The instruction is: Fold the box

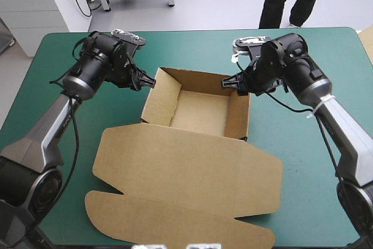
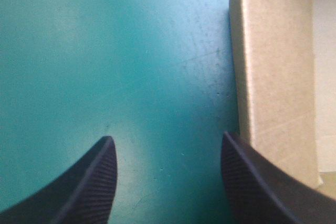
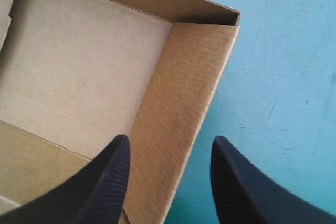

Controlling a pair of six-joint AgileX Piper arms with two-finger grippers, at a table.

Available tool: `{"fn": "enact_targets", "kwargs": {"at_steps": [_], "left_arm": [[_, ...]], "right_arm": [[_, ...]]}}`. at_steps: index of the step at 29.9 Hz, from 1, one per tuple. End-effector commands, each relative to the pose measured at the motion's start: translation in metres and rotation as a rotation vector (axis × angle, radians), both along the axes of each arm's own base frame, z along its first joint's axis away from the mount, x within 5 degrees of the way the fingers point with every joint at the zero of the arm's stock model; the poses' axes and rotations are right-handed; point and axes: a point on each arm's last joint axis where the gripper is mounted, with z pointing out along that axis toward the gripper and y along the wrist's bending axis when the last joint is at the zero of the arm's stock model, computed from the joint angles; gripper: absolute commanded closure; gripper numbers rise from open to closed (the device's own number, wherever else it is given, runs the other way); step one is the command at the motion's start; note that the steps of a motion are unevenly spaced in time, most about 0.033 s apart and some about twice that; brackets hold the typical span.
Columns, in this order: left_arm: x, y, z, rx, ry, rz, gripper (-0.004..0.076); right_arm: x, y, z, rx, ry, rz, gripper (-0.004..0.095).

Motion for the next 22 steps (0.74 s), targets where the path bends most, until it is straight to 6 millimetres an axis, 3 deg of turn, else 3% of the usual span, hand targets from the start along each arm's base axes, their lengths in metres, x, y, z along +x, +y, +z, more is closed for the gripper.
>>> {"fn": "enact_targets", "kwargs": {"at_steps": [1, 6, 13, 22], "left_arm": [[-0.033, 0.007, 0.044, -0.069, -0.058, -0.039, 0.0432], [-0.063, 0.016, 0.060, -0.092, -0.080, -0.113, 0.0715], [-0.115, 0.034, 0.047, -0.131, -0.080, -0.156, 0.0731], [-0.185, 0.058, -0.010, -0.240, -0.156, -0.181, 0.0731]], "right_arm": [[-0.016, -0.008, 0.031, 0.044, -0.082, -0.018, 0.0465], [-0.015, -0.009, 0.028, 0.053, -0.068, -0.044, 0.0465], [-0.015, -0.012, 0.010, 0.016, -0.016, -0.089, 0.0465], [-0.005, -0.008, -0.020, -0.015, 0.070, -0.121, 0.0465]]}}
